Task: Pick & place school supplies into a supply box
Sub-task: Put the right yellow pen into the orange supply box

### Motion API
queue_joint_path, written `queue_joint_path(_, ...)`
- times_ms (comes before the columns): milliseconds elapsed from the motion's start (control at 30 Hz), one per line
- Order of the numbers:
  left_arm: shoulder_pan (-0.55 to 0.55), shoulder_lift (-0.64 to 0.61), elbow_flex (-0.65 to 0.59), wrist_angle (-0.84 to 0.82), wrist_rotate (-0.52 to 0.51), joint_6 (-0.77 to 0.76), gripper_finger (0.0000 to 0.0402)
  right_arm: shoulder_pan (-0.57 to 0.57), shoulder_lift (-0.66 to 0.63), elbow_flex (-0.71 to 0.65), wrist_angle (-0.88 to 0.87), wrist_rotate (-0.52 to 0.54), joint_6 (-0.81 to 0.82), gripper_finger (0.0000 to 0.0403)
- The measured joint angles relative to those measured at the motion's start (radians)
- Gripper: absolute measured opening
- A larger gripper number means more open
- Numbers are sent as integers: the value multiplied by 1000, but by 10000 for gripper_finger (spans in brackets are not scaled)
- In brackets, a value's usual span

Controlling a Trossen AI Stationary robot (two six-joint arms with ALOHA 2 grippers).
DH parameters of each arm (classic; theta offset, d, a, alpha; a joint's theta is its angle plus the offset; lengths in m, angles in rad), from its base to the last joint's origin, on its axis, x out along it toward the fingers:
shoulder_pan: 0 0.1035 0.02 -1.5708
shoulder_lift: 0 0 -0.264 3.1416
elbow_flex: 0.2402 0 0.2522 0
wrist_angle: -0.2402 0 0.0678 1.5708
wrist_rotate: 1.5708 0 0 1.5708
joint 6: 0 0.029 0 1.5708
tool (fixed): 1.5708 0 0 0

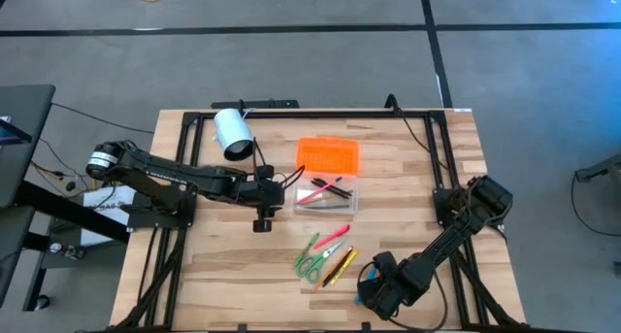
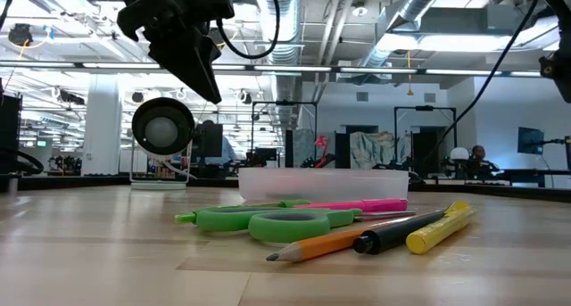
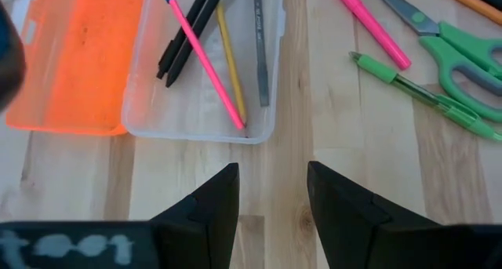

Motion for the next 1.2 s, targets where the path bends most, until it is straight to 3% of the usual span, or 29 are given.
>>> queue_joint_path(200, 0, 0, 0, 0, 0, 16, 142, 0, 3, 6, -24, -10, -1, 108)
queue_joint_path(467, 0, 0, 0, 1, 0, -4, 142, -1, 5, 7, -63, -12, -91, 13)
queue_joint_path(1200, 0, 0, 0, 41, -48, -66, 142, -26, -11, 0, -230, 54, -177, 4)
